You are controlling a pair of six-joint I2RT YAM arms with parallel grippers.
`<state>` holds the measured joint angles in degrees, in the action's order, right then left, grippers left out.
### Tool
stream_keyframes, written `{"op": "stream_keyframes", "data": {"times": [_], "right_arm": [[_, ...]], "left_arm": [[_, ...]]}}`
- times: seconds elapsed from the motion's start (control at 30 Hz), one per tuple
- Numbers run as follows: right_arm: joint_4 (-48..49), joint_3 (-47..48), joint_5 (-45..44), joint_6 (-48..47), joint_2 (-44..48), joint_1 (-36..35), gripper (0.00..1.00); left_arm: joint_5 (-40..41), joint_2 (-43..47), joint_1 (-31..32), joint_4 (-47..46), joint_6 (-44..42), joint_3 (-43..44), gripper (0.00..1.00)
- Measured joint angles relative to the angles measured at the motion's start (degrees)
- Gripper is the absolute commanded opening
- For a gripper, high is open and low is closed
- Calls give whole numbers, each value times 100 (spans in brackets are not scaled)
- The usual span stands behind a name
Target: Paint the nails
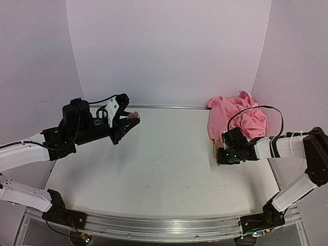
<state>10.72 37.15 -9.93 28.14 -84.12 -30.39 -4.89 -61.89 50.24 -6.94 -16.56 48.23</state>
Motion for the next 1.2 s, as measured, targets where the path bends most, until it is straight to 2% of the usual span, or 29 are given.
{"op": "stream_keyframes", "data": {"times": [0.63, 0.97, 1.2], "right_arm": [[-107, -136, 63, 160, 195, 0, 0], [-205, -195, 173, 166, 841, 0, 0], [-190, -116, 90, 160, 588, 0, 0]], "left_arm": [[-2, 0, 0, 0, 2, 0, 0], [-2, 0, 0, 0, 4, 0, 0], [-2, 0, 0, 0, 2, 0, 0]]}}
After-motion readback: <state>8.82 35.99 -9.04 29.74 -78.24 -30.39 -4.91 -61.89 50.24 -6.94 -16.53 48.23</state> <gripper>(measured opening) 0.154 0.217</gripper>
